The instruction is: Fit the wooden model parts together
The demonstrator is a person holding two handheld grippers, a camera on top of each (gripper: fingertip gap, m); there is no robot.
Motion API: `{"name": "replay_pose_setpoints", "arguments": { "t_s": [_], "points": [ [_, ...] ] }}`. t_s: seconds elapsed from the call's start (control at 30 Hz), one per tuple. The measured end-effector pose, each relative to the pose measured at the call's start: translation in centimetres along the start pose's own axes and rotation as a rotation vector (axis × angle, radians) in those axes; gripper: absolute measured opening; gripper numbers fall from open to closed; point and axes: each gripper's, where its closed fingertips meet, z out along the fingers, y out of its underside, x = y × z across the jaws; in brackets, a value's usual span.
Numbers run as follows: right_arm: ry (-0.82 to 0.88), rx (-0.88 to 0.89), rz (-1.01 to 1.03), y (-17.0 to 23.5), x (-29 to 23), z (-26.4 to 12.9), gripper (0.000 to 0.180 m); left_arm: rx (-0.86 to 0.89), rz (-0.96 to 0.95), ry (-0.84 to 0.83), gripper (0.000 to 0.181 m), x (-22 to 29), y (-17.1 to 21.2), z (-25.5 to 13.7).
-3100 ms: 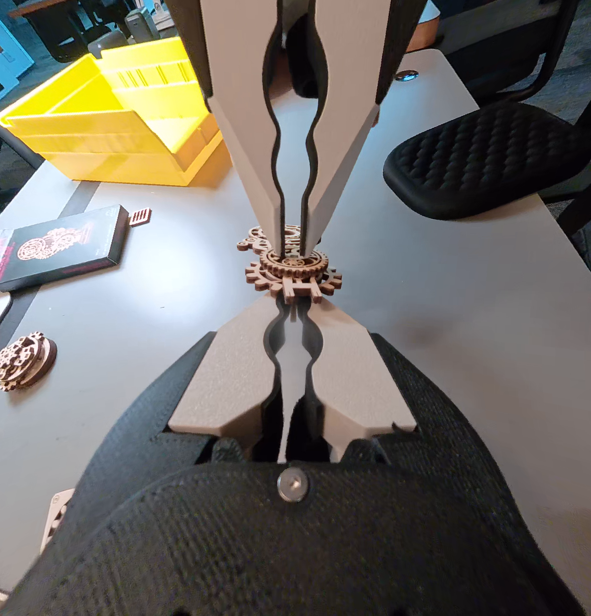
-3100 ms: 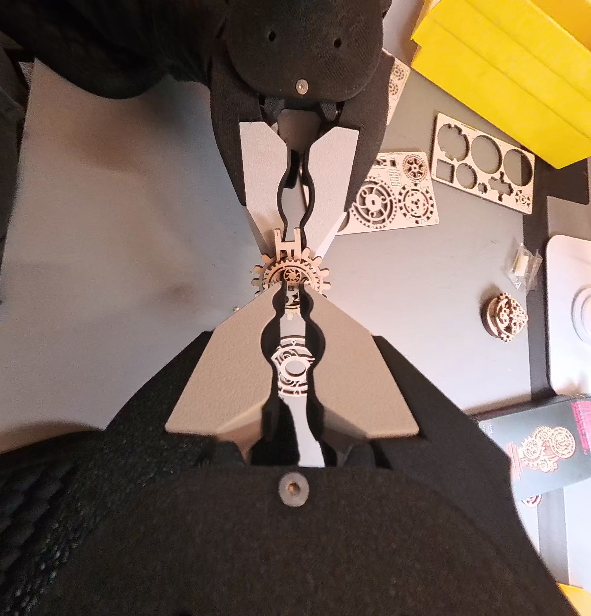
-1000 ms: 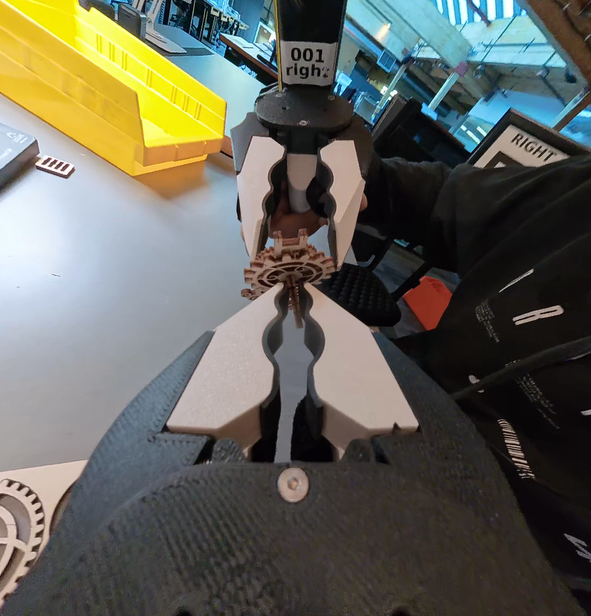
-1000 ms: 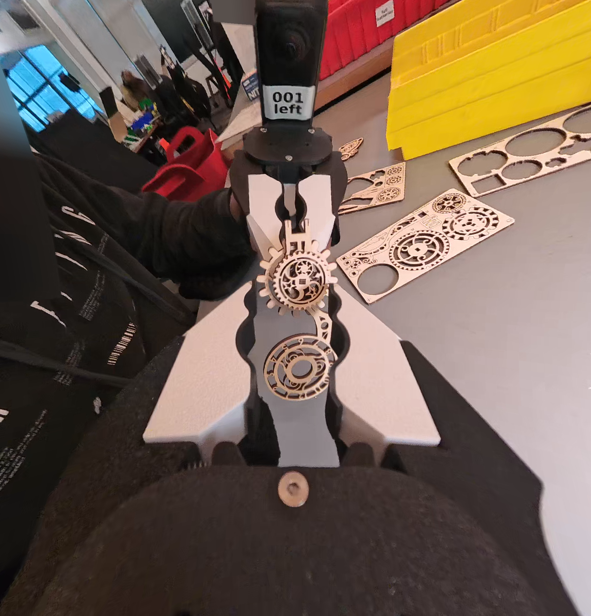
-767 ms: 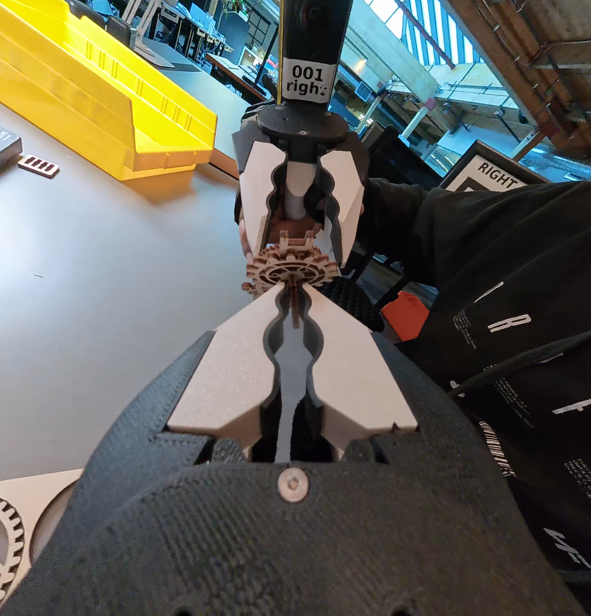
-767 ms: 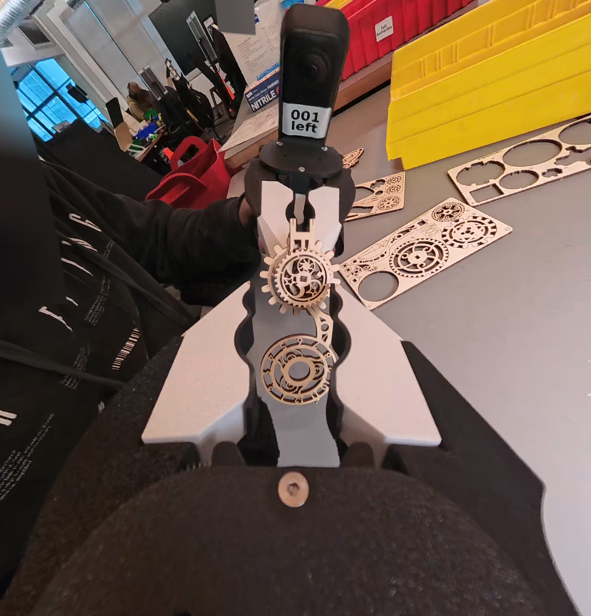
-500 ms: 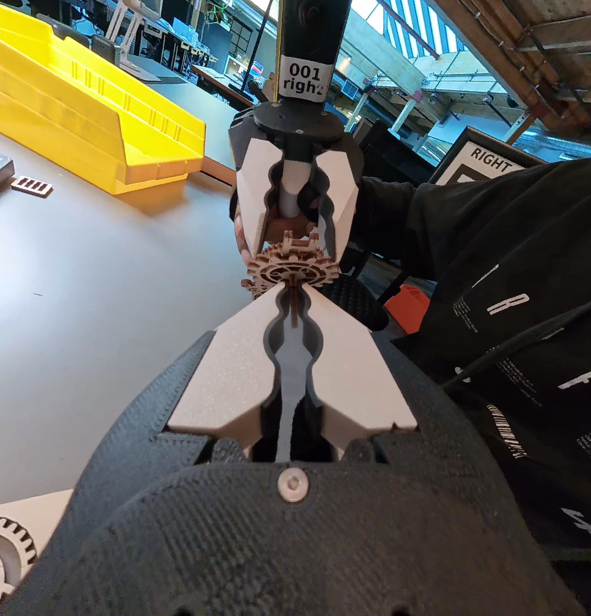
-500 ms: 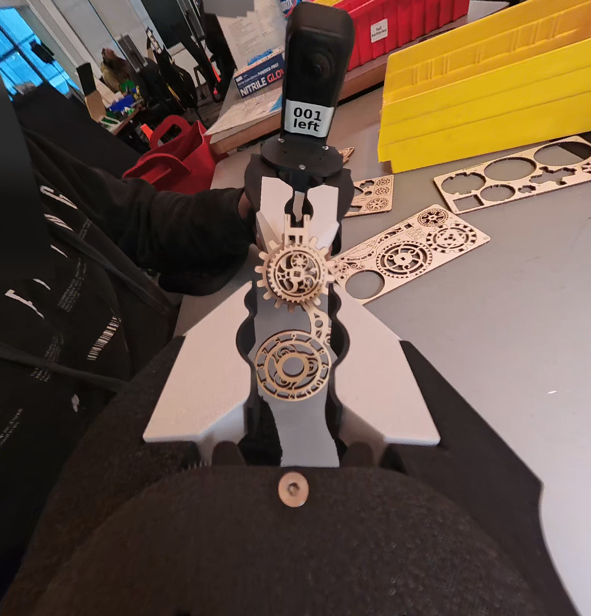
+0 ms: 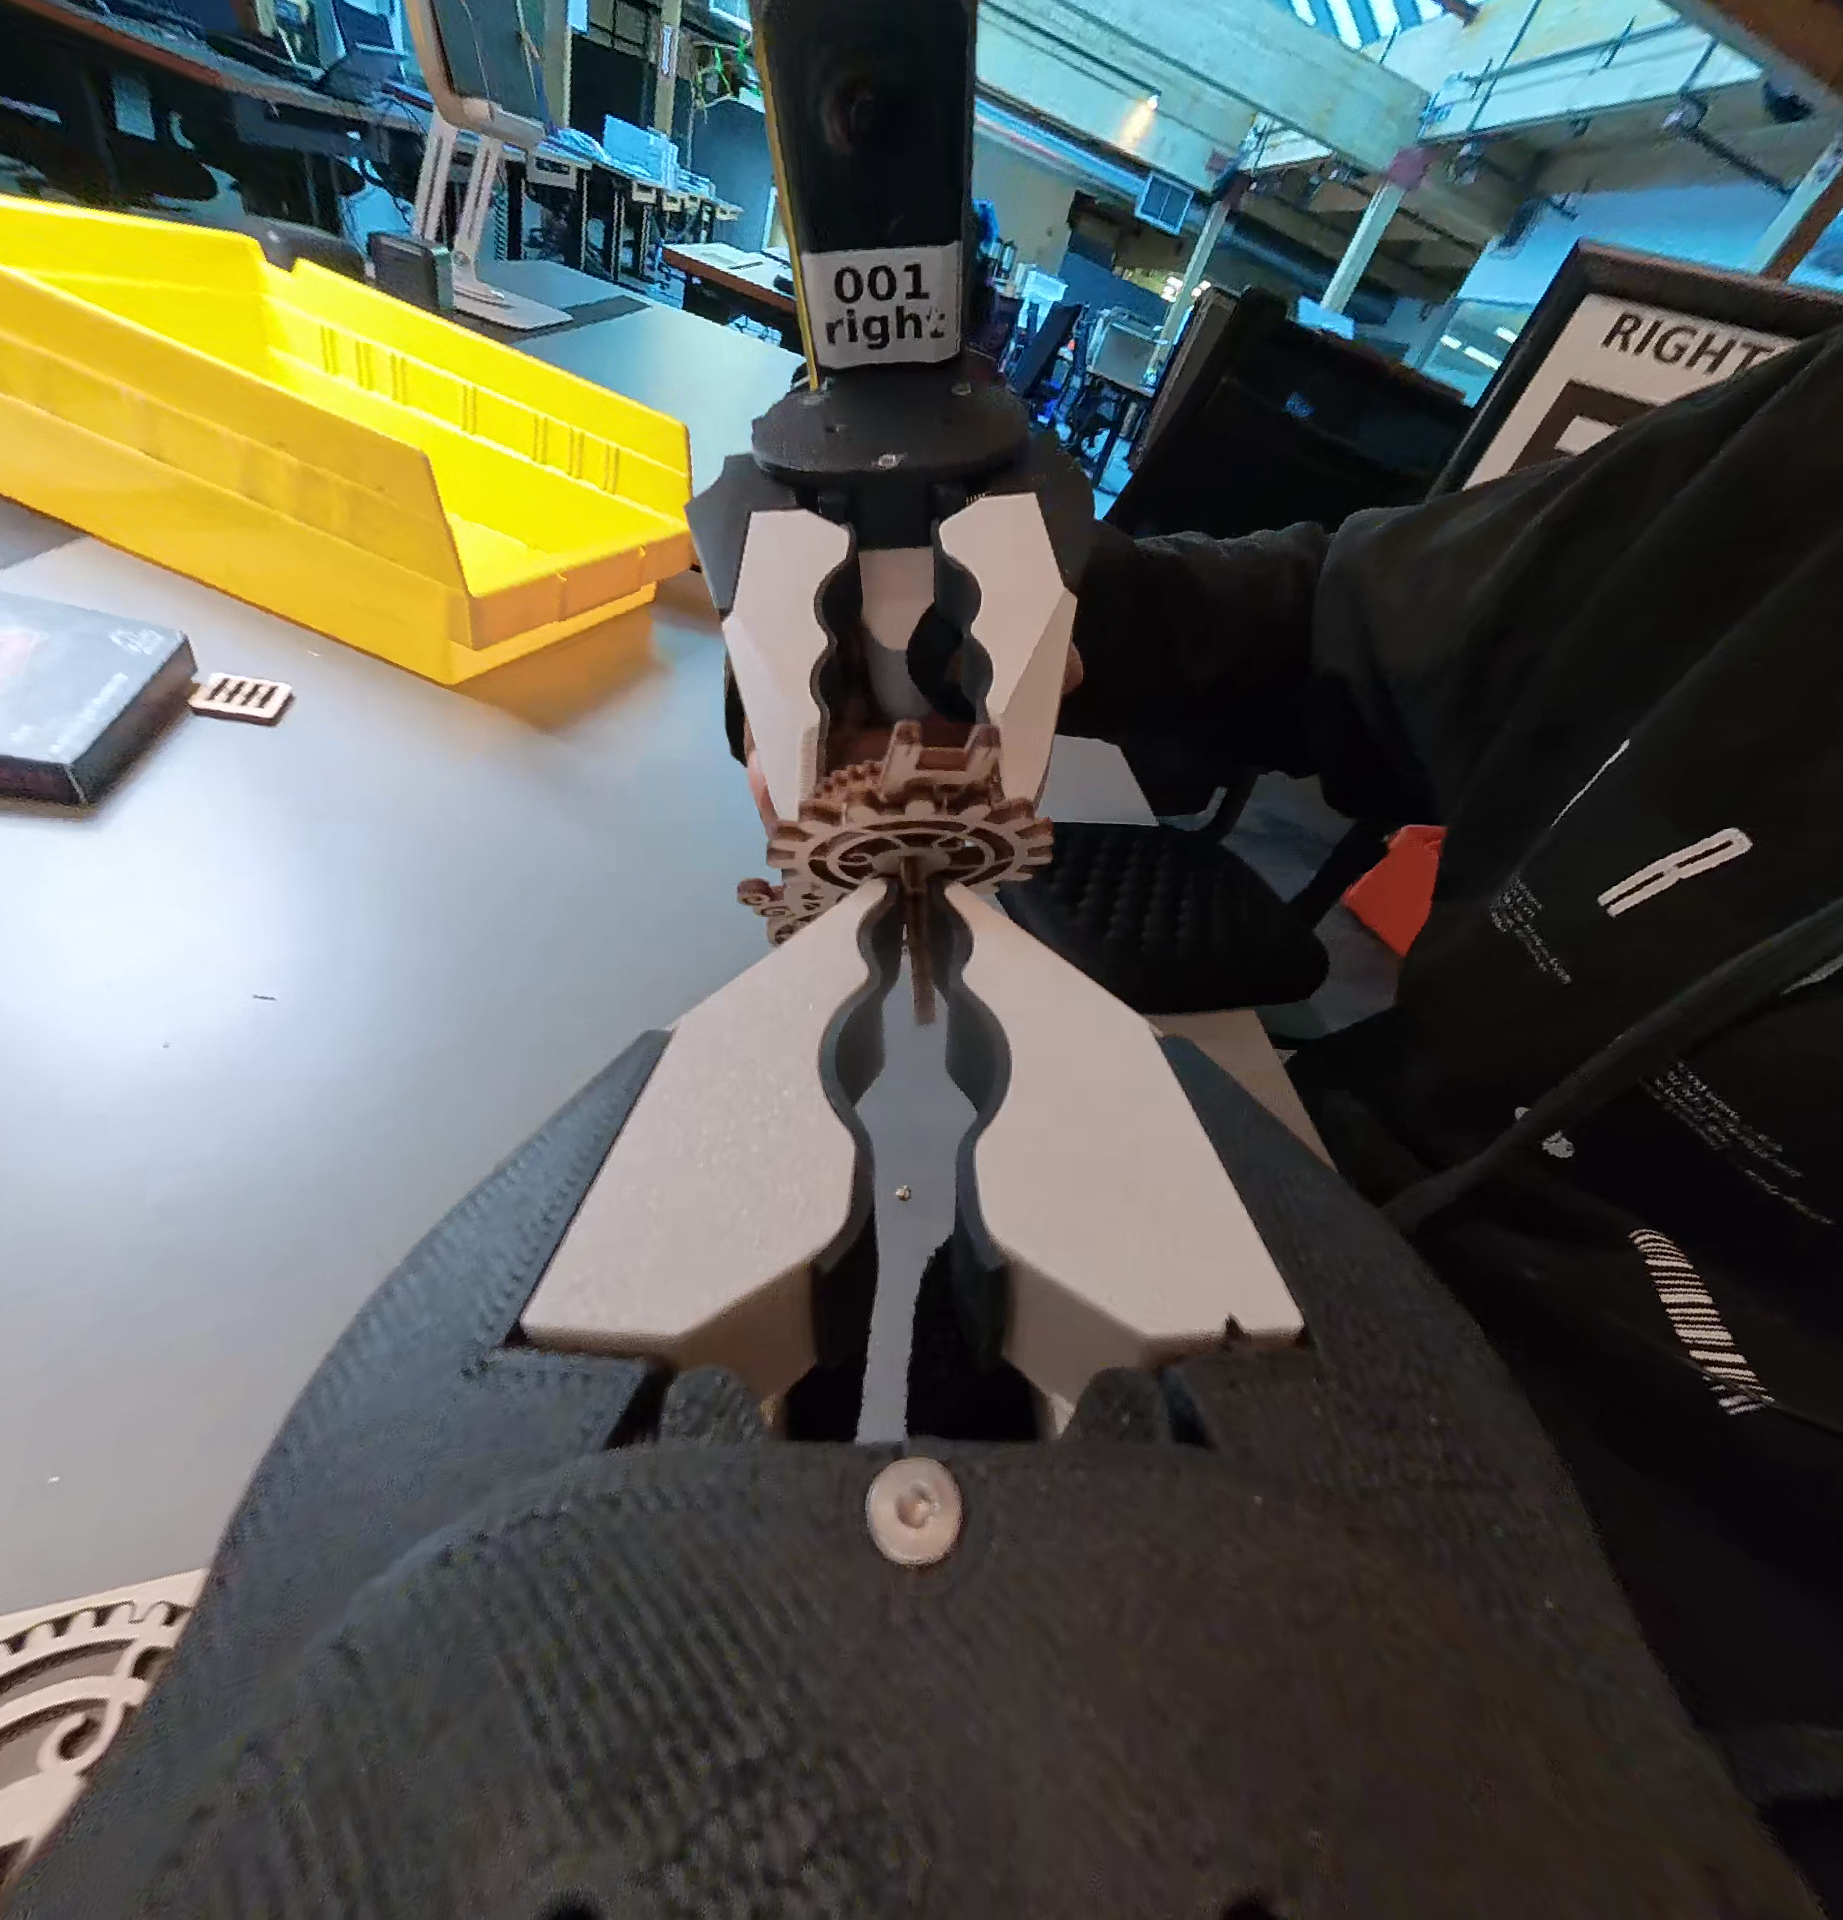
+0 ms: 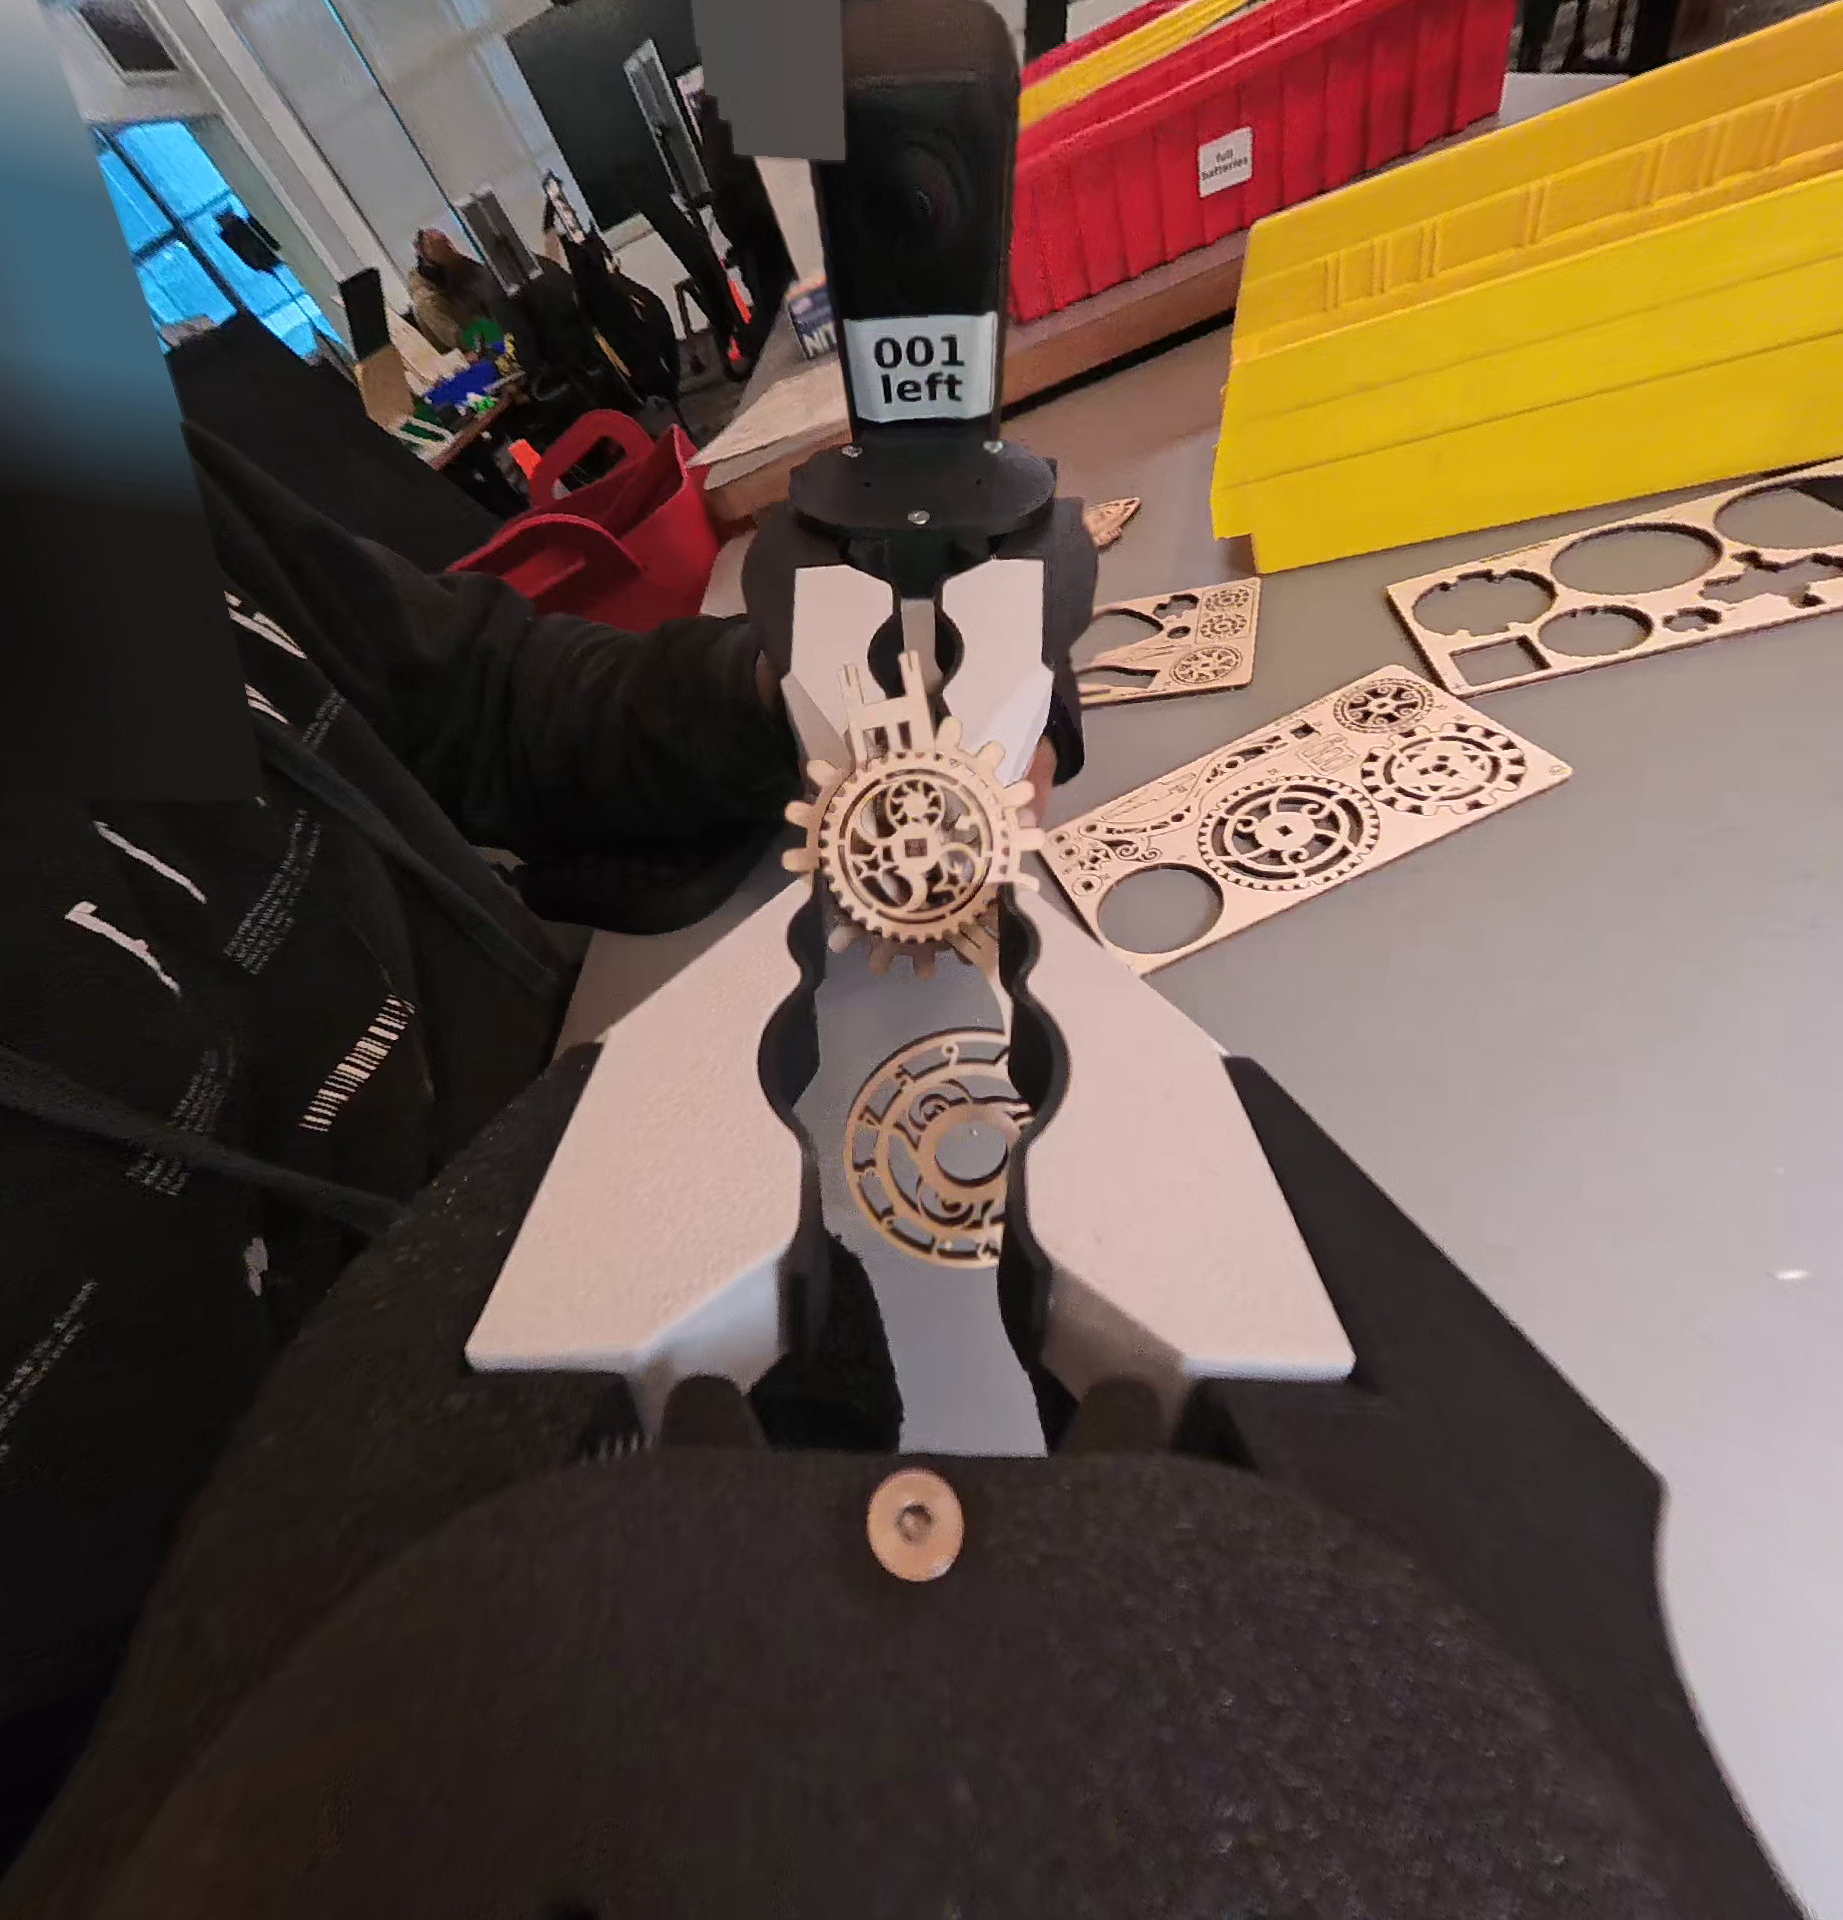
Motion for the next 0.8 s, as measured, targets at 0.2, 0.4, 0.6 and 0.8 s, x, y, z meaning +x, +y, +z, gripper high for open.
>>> {"name": "replay_pose_setpoints", "arguments": {
  "t_s": [0.2, 0.4, 0.6, 0.8],
  "points": [
    [-0.02, 0.032, 0.01, -0.1, 0.1, -0.1, 0.03, -0.037, 0.031, -0.052, 0.001, -0.3, 0.2, 0.0],
    [0.002, 0.022, -0.01, -0.5, 0.8, -0.5, 0.03, -0.117, 0.079, -0.111, 0.0, -1.3, 1.4, -0.2],
    [0.034, -0.082, -0.064, 0.8, 1.0, 0.3, 0.026, -0.173, 0.106, -0.114, 0.0, -1.3, 2.4, 0.4],
    [0.057, -0.165, -0.137, 1.1, 0.8, 0.2, 0.024, -0.189, 0.142, -0.118, 0.0, -1.2, 2.7, 0.8]
  ]
}}
